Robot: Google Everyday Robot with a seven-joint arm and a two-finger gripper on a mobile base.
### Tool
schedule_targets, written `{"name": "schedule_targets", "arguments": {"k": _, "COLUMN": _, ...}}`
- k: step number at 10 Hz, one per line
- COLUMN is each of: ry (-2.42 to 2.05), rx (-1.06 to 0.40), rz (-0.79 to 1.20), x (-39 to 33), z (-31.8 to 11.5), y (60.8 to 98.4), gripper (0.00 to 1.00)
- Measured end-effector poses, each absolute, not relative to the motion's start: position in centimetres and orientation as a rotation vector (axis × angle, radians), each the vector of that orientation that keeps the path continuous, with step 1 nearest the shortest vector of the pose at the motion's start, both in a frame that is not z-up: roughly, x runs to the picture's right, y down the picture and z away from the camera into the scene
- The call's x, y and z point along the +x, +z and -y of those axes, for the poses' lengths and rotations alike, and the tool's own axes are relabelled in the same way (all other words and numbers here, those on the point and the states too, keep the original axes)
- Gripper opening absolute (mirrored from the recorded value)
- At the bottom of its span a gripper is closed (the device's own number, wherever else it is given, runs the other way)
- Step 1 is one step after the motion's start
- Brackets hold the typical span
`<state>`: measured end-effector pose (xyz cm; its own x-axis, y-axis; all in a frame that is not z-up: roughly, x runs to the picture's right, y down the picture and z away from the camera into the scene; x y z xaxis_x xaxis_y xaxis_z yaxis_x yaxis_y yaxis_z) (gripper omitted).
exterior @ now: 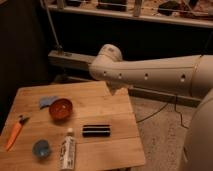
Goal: Move the arm in a circular motion
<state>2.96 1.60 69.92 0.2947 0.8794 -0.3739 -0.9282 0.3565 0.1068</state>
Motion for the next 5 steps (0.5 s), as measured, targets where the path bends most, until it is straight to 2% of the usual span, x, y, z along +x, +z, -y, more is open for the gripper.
{"name": "schedule_targets", "arguments": {"k": 3, "ry": 1.129, "rx": -0.281, "rz": -0.246, "x": -5.6, "z": -4.7, "y": 68.8, "gripper": 0.65}}
{"name": "schedule_targets", "arguments": {"k": 5, "ry": 1.124, "rx": -0.297, "rz": -0.23, "x": -6.4, "z": -4.9, "y": 68.7, "gripper": 0.65}}
